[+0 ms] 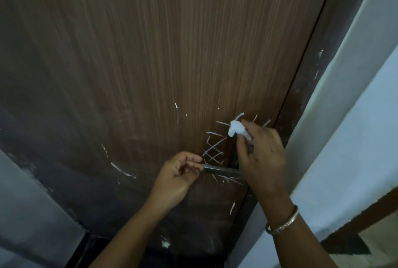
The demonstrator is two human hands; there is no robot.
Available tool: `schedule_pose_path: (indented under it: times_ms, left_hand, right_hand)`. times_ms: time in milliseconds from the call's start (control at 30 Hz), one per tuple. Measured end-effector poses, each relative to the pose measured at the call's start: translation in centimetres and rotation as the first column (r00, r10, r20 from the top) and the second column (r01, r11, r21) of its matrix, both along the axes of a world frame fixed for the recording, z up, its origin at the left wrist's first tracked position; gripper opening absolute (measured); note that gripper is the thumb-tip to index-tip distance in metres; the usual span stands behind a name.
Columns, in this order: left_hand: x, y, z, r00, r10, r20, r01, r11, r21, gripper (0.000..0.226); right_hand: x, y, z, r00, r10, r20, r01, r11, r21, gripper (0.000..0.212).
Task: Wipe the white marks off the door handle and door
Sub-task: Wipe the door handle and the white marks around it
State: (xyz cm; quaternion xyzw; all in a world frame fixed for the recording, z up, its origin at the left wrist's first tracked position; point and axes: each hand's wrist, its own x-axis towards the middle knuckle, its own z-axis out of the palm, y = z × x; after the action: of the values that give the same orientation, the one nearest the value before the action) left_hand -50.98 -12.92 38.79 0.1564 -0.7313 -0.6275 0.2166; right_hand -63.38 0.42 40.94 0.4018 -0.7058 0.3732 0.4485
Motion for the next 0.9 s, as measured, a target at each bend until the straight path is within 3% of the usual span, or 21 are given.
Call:
schedule_pose_path:
  times_ms: [200, 333, 500, 667, 900]
  left_hand:
    - [0.5, -0.1, 0.0, 0.999, 0.034, -0.001, -0.034, 0.999, -0.004, 0.024]
    - [0.7, 0.0, -0.5, 0.999, 0.037, 0.026, -0.038, 0.999, 0.027, 0.025]
    - [0.8, -0.1, -1.1, 0.997, 0.052, 0.06, -0.054, 0.998, 0.034, 0.028]
    - [0.3, 0.5, -1.1, 0.998, 0.033, 0.057, -0.034, 0.999, 0.027, 0.025]
    - [0.0, 0.3, -0.9, 0.998, 0.019, 0.065, -0.021, 1.0, 0.018, 0.026]
  right_hand:
    - [-0.7, -2.4, 0.7, 0.981, 0.031, -0.193, -0.031, 1.0, 0.002, 0.014]
    - [-1.3, -4.1, 0.1, 0.951, 0.043, -0.307, -0.002, 0.991, 0.133, 0.019]
    - [-1.3, -5.6, -0.4, 0.959, -0.027, -0.282, 0.084, 0.978, 0.191, 0.022]
    - [-0.7, -6.2, 0.4, 0.967, -0.015, -0.255, 0.057, 0.985, 0.161, 0.012]
    - [-0.4, -5.9, 0.8, 0.942, 0.015, -0.334, 0.044, 0.985, 0.168, 0.015]
